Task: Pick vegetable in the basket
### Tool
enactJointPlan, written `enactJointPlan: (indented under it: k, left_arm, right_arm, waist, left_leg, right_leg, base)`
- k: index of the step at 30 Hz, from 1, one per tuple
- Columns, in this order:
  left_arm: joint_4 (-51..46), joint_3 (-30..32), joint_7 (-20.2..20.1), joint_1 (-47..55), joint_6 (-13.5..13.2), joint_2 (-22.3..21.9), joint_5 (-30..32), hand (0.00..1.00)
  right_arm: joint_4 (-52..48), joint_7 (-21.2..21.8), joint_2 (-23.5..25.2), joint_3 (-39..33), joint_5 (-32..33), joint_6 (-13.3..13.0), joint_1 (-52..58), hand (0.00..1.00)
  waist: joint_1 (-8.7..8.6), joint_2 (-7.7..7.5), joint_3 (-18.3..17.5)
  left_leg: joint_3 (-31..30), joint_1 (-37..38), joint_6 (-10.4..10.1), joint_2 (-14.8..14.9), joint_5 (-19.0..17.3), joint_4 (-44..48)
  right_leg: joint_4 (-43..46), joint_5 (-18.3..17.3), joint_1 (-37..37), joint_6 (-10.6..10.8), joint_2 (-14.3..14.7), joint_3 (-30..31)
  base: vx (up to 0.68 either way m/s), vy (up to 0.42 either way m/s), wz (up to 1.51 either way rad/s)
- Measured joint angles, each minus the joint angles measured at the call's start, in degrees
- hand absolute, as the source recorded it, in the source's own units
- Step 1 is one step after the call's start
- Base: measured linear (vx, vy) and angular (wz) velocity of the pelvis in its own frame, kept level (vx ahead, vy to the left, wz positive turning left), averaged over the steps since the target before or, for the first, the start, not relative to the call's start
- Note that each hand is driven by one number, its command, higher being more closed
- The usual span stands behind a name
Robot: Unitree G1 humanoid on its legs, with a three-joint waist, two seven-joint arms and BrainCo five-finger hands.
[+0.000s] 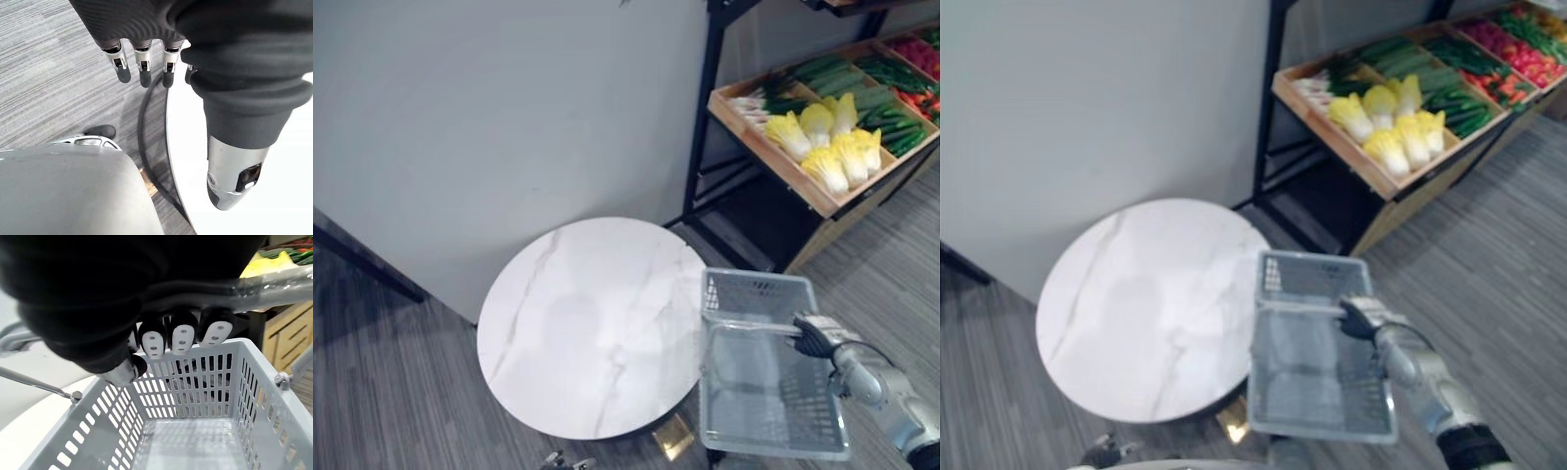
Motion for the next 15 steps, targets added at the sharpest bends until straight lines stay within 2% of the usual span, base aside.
enactJointPlan:
  k: [5, 6, 8, 9, 10, 11, 12, 13, 14, 15]
  left_arm:
    - [0.0, -2.0, 0.1, 0.7, -0.5, 0.3, 0.0, 0.0]
    - [0.0, -2.3, 0.2, 1.2, -0.8, 0.5, 0.0, 0.0]
    - [0.1, -2.6, 0.5, 1.1, -0.9, 1.0, 0.1, 0.0]
    - [0.0, -2.6, 0.6, 1.2, -0.9, 1.3, 0.1, 0.0]
    - [0.0, -2.6, 0.6, 1.3, -0.9, 0.9, 0.5, 0.0]
    - [-0.1, -2.7, 0.6, 1.1, -1.0, 0.5, 1.1, 0.0]
    - [-0.2, -3.1, 0.7, 1.0, -1.2, 0.4, 1.4, 0.0]
    - [-0.2, -3.1, 0.7, 1.0, -1.2, 0.6, 1.4, 0.0]
    - [-0.3, -3.0, 0.5, 1.5, -1.1, 1.3, 1.4, 0.0]
    - [0.0, -2.3, 0.2, 1.3, -0.7, 1.3, 1.3, 0.0]
  right_arm:
    - [2.9, -3.1, 0.0, -7.5, -3.9, -0.6, 4.8, 1.0]
    - [3.9, -4.3, 0.0, -9.2, -4.3, -0.4, 4.6, 1.0]
    - [4.8, -5.6, 0.0, -9.9, -5.3, 1.7, 4.6, 1.0]
    - [5.5, -6.1, 0.0, -9.9, -6.2, 2.7, 4.6, 1.0]
    - [6.7, -6.6, 0.1, -10.3, -6.3, 3.6, 4.6, 1.0]
    - [7.3, -6.8, 0.2, -10.4, -6.3, 3.7, 4.1, 1.0]
    - [8.4, -7.3, 0.2, -10.5, -6.3, 3.8, 3.4, 1.0]
    - [8.8, -7.3, 0.2, -10.8, -6.2, 3.7, 3.3, 1.0]
    - [9.4, -7.4, 0.5, -11.5, -6.2, 3.6, 3.4, 1.0]
    - [9.9, -7.6, 0.7, -11.6, -6.2, 3.7, 1.6, 1.0]
  waist:
    - [-2.51, 0.16, -0.4]
    - [-2.42, -0.64, 0.1]
    - [-2.88, -0.94, 0.2]
    - [-3.82, -1.38, 0.2]
    - [-3.77, 0.47, -0.1]
    - [-3.57, 2.15, -0.1]
    - [-3.69, 2.87, 0.4]
    - [-3.72, 2.87, 0.5]
    - [-3.77, 1.26, 0.0]
    - [-2.58, -0.05, 0.2]
  left_leg:
    - [2.9, 0.2, 0.3, -0.6, -1.6, 1.7]
    - [5.7, -0.5, 0.5, -0.9, -2.2, 2.4]
    - [8.6, -1.6, 1.1, -1.1, -3.9, 5.4]
    - [10.7, -1.8, 2.1, -1.0, -4.9, 8.2]
    - [13.0, -2.8, 2.7, 1.4, -5.3, 8.7]
    - [13.9, -2.7, 2.7, 2.7, -5.2, 9.0]
    - [15.4, -2.8, 2.6, 5.3, -5.2, 9.9]
    - [15.8, -2.5, 2.5, 5.9, -5.1, 10.3]
    - [17.2, -2.0, 2.2, 5.8, -5.0, 12.2]
    - [18.7, -2.7, 2.7, 6.1, -4.9, 15.6]
  right_leg:
    - [1.7, 0.1, -1.6, 0.3, -0.3, 3.1]
    - [2.2, 0.7, -3.5, 1.1, -0.2, 5.8]
    - [1.9, 1.3, -4.9, 2.1, -0.6, 7.8]
    - [1.1, -0.1, -5.0, 1.7, -1.1, 7.5]
    - [2.2, -4.9, -5.7, -2.2, -1.4, 0.7]
    - [5.3, -5.6, -6.9, -4.3, -1.3, -3.2]
    - [15.4, -6.8, -9.3, -6.2, -2.0, -8.7]
    - [19.6, -7.2, -9.7, -6.8, -2.6, -10.5]
    - [24.1, -5.2, -8.9, -8.5, -5.2, -13.2]
    - [21.6, -4.2, -8.5, -9.3, -3.4, -12.6]
  base:
    - [-0.02, 0.027, -0.37]
    - [-0.08, 0.023, -0.94]
    - [-0.08, 0.02, -0.78]
    - [-0.09, 0.022, -0.54]
    - [-0.09, 0.015, -0.59]
    - [-0.08, 0.007, -0.68]
    - [-0.01, -0.001, -0.52]
    - [0.08, -0.012, -0.52]
    - [0.1, -0.089, -0.9]
    - [0.05, -0.116, -0.97]
